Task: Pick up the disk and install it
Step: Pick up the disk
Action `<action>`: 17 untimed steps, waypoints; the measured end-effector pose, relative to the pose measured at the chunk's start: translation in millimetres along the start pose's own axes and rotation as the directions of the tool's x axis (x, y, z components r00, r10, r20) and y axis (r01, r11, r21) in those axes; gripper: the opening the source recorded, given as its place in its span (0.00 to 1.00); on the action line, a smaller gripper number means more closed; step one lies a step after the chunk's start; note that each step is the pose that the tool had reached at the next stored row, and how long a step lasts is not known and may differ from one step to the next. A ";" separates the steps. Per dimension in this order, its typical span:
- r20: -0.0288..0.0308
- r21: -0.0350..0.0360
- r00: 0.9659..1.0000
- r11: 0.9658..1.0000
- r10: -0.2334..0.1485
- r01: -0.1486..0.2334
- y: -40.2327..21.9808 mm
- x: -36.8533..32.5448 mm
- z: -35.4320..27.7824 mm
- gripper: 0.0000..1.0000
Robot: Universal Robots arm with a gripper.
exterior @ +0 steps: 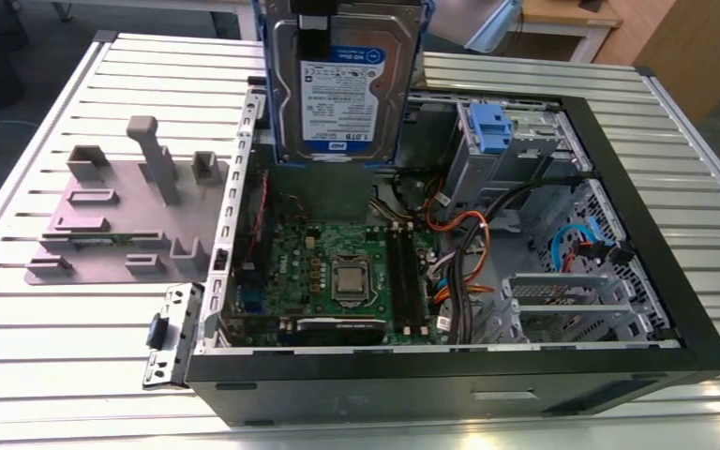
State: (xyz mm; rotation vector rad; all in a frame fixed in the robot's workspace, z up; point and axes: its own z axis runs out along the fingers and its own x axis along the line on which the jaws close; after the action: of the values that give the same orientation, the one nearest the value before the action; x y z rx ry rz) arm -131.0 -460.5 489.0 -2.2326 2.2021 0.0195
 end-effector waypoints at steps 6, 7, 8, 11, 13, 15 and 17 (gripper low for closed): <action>0.000 0.000 1.000 1.000 0.000 0.000 -2.4 0.0 0.1 0.36; 0.000 0.000 1.000 1.000 0.000 0.000 -2.8 0.0 0.1 0.36; 0.000 0.000 1.000 1.000 0.000 0.000 -3.1 0.1 0.2 0.36; 0.000 0.000 1.000 1.000 0.000 0.000 -4.3 0.1 0.2 0.36; 0.000 0.000 1.000 1.000 0.000 0.000 -5.1 0.1 0.2 0.36; 0.000 0.000 1.000 1.000 0.000 0.000 -5.8 0.1 0.2 0.36; 0.000 0.000 1.000 1.000 0.000 0.000 -6.6 0.1 0.3 0.36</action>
State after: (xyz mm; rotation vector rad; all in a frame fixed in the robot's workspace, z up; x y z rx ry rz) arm -124.4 -460.5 488.7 -2.2328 2.2022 0.0194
